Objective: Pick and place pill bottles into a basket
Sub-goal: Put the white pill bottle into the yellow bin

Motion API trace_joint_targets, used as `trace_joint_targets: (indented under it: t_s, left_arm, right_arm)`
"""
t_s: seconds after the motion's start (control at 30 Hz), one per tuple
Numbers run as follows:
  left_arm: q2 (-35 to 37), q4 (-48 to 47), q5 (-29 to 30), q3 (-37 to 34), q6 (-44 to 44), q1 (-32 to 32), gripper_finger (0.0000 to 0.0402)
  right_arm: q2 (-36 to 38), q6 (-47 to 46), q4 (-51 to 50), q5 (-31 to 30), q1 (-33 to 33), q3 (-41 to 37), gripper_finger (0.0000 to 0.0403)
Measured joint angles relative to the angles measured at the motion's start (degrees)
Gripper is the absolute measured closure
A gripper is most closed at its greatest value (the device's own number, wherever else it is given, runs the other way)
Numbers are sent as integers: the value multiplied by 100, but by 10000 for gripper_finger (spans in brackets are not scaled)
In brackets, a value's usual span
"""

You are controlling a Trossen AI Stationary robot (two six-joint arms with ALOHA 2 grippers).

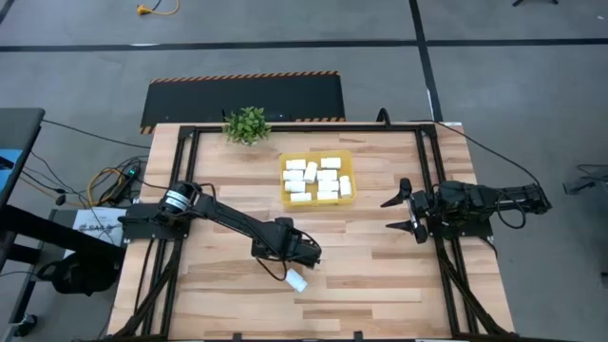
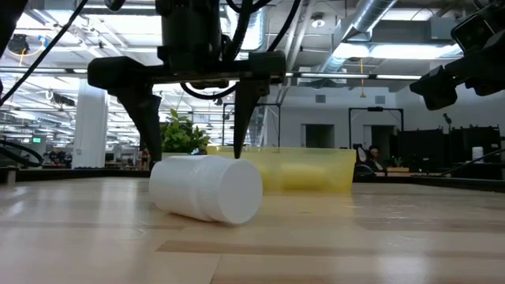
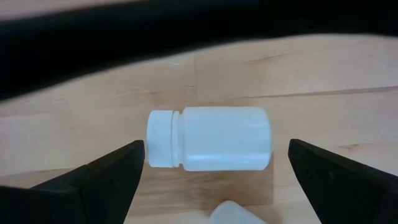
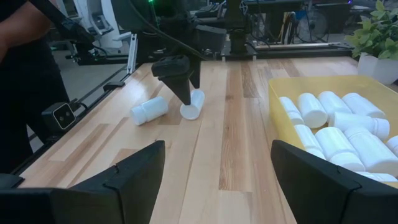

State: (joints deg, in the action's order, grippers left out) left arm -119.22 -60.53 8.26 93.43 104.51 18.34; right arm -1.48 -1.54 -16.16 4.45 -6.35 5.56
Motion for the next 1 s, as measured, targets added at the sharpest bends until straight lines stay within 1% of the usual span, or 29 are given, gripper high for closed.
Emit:
trace_joint_targets:
  t_s: [0.27,0.43,0.57,1.0]
  left_arm:
    - [0,16,49,-17,13,-38,17]
    - [-11,192,-70,-355,83,-56,17]
    - [-11,227,-65,-382,77,-76,17]
    - [-11,352,-156,-382,-411,-106,17]
  right_arm:
    - [0,0,0,0,2,0,117]
    - [-1,0,0,0,0,0,117]
    - [0,0,0,0,0,0,117]
    - [-2,0,0,0,0,0,117]
